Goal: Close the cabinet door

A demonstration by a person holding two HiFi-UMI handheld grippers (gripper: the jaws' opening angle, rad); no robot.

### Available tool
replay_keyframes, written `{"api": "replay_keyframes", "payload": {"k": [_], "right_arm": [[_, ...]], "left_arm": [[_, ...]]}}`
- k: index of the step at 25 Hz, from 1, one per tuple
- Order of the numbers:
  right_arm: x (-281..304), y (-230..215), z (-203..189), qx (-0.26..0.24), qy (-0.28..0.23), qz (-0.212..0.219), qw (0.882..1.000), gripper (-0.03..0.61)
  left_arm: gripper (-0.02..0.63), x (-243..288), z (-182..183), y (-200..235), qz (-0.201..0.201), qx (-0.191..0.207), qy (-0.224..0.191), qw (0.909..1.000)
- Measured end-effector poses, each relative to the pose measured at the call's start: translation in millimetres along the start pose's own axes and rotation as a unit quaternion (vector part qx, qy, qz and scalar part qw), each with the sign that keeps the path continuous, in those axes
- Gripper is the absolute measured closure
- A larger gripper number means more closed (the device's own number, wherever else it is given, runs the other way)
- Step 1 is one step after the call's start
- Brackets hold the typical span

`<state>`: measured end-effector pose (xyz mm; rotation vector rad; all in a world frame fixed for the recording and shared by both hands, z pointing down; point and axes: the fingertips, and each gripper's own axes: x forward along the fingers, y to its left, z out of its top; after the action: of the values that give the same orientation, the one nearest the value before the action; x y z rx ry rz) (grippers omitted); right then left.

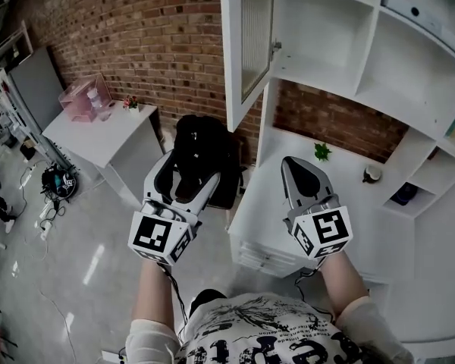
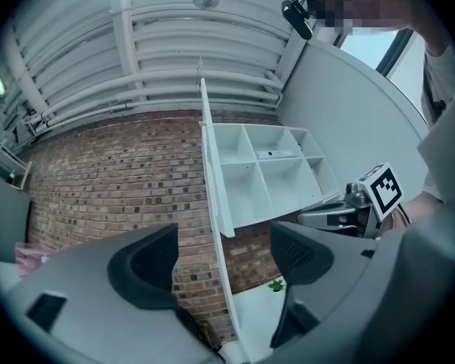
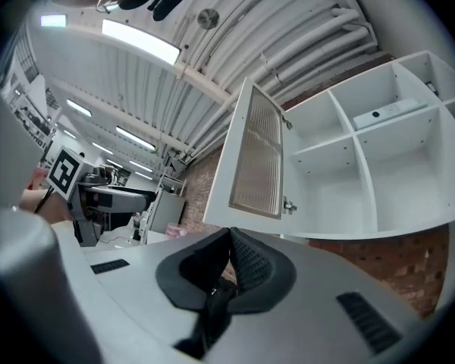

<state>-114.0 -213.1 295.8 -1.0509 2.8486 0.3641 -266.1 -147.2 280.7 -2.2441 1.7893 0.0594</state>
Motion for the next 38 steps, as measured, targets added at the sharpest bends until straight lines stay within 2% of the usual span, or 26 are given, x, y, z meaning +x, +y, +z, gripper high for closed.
{"api": "replay_keyframes", "payload": {"k": [3, 6, 8, 10, 13, 18, 23, 26, 33, 36, 38], "right_arm": [[34, -3, -1, -0.017, 0.001, -0.019, 1.0, 0.563], [64, -1, -4, -0.029, 0.005, -0.046, 0.999, 0.563], [80, -1, -5, -0.037, 0.005, -0.071, 0.997, 0.563], [93, -3, -2, -0.038, 0.002, -0.103, 0.994, 0.562], [110, -5, 14, -0.026, -0.005, -0.16, 0.987, 0.563], [121, 2, 32, -0.041, -0.007, -0.232, 0.972, 0.563], [134, 7, 42, -0.056, -0.002, -0.277, 0.959, 0.563], [137, 9, 46, -0.064, 0.003, -0.302, 0.951, 0.563], [146, 16, 58, -0.09, 0.033, -0.346, 0.933, 0.562], [147, 19, 67, -0.094, 0.034, -0.352, 0.931, 0.562], [143, 22, 70, -0.099, 0.036, -0.356, 0.928, 0.562]], "left_arm": [[0.25, 24, 2, 33, -0.027, -0.025, -0.029, 0.9989], [0.25, 48, 7, 65, -0.074, -0.05, -0.058, 0.9943], [0.25, 64, 12, 84, -0.114, -0.063, -0.07, 0.9889], [0.25, 81, 21, 99, -0.163, -0.082, -0.085, 0.9795], [0.25, 107, 54, 122, -0.249, -0.11, -0.11, 0.956], [0.25, 139, 113, 132, -0.367, -0.112, -0.154, 0.9105], [0.25, 159, 166, 137, -0.454, -0.134, -0.176, 0.8632], [0.25, 164, 190, 139, -0.492, -0.148, -0.188, 0.8368], [0.255, 175, 247, 147, -0.548, -0.185, -0.206, 0.7889], [0.256, 180, 265, 147, -0.567, -0.201, -0.205, 0.7724], [0.262, 182, 270, 144, -0.576, -0.207, -0.199, 0.7653]]}}
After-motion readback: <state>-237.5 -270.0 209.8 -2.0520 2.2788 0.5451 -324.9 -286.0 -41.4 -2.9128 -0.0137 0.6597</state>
